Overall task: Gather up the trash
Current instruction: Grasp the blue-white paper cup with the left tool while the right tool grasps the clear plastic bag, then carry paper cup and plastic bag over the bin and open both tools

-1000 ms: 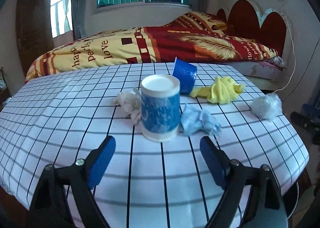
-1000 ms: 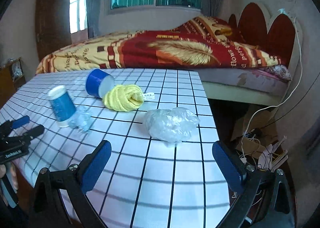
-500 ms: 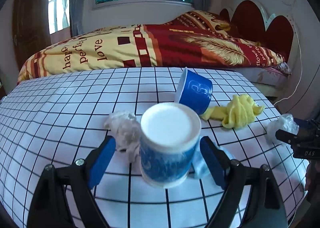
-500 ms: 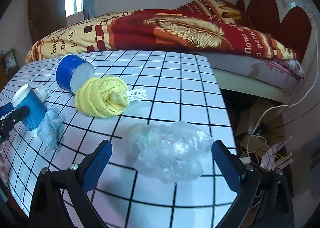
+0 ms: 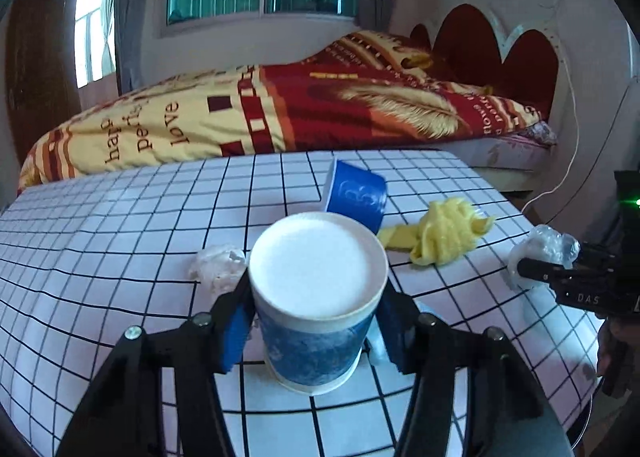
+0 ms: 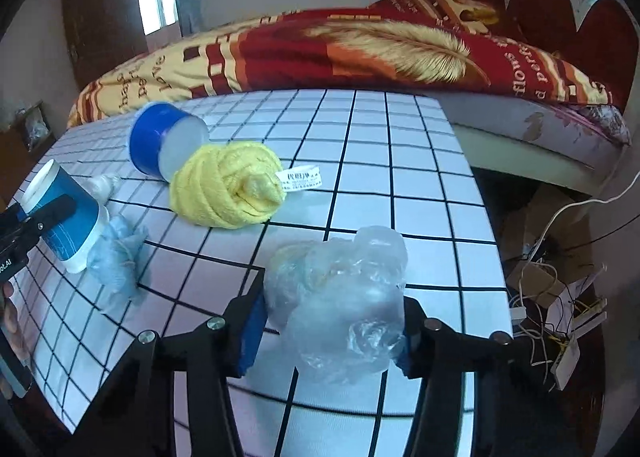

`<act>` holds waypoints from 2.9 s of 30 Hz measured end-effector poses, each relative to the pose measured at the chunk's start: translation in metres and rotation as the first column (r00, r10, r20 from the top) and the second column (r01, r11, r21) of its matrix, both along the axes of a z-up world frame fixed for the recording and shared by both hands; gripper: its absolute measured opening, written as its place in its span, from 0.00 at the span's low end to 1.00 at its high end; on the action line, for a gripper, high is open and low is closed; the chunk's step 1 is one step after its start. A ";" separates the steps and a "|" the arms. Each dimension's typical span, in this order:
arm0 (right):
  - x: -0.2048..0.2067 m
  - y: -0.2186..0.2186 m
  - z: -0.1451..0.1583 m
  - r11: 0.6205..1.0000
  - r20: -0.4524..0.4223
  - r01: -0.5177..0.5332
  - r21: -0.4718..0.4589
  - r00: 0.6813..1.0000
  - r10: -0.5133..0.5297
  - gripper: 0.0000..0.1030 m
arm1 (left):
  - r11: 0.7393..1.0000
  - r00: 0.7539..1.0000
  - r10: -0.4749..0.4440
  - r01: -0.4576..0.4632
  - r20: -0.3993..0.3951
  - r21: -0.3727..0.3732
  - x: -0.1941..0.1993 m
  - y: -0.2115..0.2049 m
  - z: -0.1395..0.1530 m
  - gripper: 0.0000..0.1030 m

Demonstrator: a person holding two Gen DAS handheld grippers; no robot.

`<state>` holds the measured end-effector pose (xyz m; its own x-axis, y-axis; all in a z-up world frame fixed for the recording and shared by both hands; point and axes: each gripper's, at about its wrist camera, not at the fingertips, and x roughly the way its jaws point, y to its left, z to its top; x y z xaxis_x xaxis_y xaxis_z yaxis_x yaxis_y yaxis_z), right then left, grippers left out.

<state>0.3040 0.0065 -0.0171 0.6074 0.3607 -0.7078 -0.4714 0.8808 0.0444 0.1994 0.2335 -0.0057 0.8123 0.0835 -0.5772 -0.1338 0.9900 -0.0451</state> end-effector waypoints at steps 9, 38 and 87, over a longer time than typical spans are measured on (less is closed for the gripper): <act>-0.051 -0.034 0.032 1.000 0.085 -0.008 0.028 0.996 0.006 0.53 | 1.000 0.999 0.002 -0.002 0.036 -0.004 -0.035 -0.012 0.013 0.55; -0.170 -0.187 0.026 0.978 0.089 0.177 0.112 0.978 -0.188 0.53 | 0.949 0.949 -0.314 0.314 0.021 -0.027 -0.085 -0.178 0.008 0.55; -0.215 -0.305 -0.048 0.933 0.003 0.359 -0.013 0.933 -0.359 0.53 | 0.777 0.764 -0.629 0.617 -0.144 -0.122 -0.110 -0.338 -0.063 0.55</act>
<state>0.0895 -0.2987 -0.0655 0.6953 0.1093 -0.7104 -0.1239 0.9918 0.0314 0.0894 -0.1040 -0.0689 0.5629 -0.4487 -0.6942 0.5003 0.8535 -0.1460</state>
